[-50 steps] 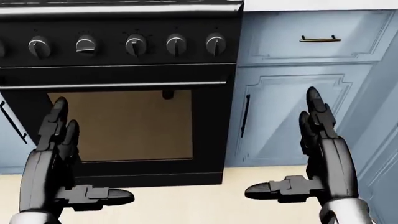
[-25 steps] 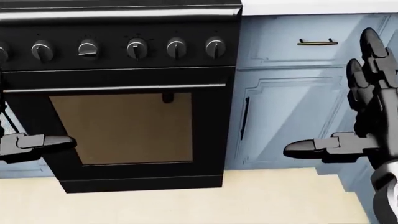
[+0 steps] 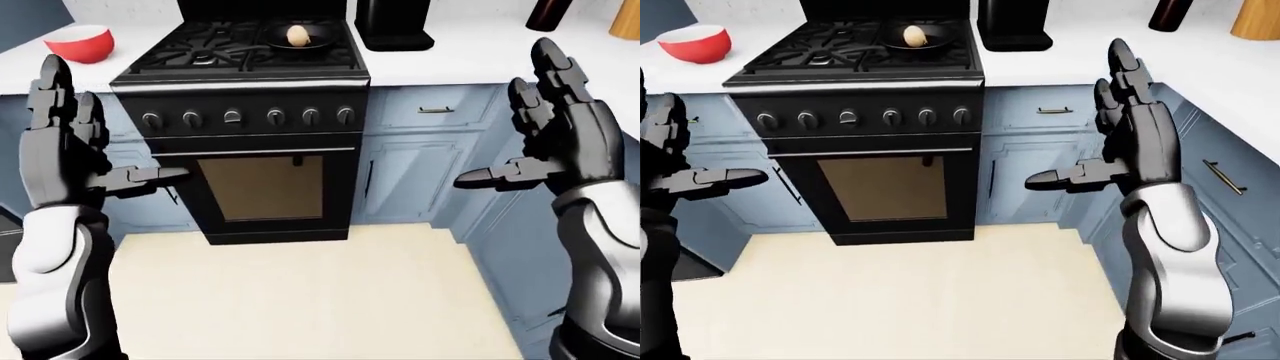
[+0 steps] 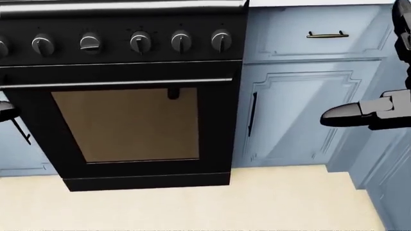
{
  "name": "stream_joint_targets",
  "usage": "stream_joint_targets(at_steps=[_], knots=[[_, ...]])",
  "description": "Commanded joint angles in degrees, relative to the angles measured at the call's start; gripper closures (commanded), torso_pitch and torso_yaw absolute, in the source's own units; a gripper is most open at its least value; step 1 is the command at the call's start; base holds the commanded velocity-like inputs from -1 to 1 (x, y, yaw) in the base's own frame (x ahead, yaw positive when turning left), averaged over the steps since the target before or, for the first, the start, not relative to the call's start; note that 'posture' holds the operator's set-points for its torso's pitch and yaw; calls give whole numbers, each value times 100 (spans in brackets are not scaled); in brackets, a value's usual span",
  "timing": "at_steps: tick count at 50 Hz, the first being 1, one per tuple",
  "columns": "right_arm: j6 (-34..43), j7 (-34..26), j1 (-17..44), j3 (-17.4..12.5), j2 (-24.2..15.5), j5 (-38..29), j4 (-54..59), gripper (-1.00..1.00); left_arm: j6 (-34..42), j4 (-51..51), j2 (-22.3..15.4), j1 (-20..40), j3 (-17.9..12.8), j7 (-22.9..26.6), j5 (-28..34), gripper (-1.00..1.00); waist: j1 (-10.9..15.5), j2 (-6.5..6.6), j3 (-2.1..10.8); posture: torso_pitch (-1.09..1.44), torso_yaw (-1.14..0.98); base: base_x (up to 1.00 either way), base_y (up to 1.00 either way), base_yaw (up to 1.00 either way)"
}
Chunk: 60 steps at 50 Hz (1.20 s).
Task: Pick the onion from the pan and place it in the bowl.
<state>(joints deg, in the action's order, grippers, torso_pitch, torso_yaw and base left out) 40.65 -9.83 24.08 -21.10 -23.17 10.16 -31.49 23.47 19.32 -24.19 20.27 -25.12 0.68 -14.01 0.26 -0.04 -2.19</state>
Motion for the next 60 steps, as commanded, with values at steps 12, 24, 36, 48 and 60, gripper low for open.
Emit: stream_joint_targets(at_steps=[12, 24, 36, 48, 60], knots=[[36, -28, 362, -100, -307, 85, -198, -100, 66, 392, -325, 215, -235, -147, -227, -100, -4, 12, 96, 0, 0, 2, 0, 0], [74, -123, 465, -97, -409, 47, -210, -100, 54, 322, -444, 233, -328, -187, -287, -100, -21, 43, 102, 0, 0, 6, 1, 0], [158, -168, 546, -120, -488, 52, -237, -100, 90, 354, -457, 252, -321, -242, -334, -100, -38, 134, 91, 0, 0, 11, 2, 0], [221, -180, 596, -119, -524, 65, -280, -100, 110, 366, -510, 262, -354, -269, -385, -100, -22, -186, 56, 0, 0, 11, 3, 0], [280, -207, 626, -131, -569, 72, -335, -100, 157, 410, -549, 271, -393, -303, -418, -100, 8, 379, 47, 0, 0, 11, 7, 0]])
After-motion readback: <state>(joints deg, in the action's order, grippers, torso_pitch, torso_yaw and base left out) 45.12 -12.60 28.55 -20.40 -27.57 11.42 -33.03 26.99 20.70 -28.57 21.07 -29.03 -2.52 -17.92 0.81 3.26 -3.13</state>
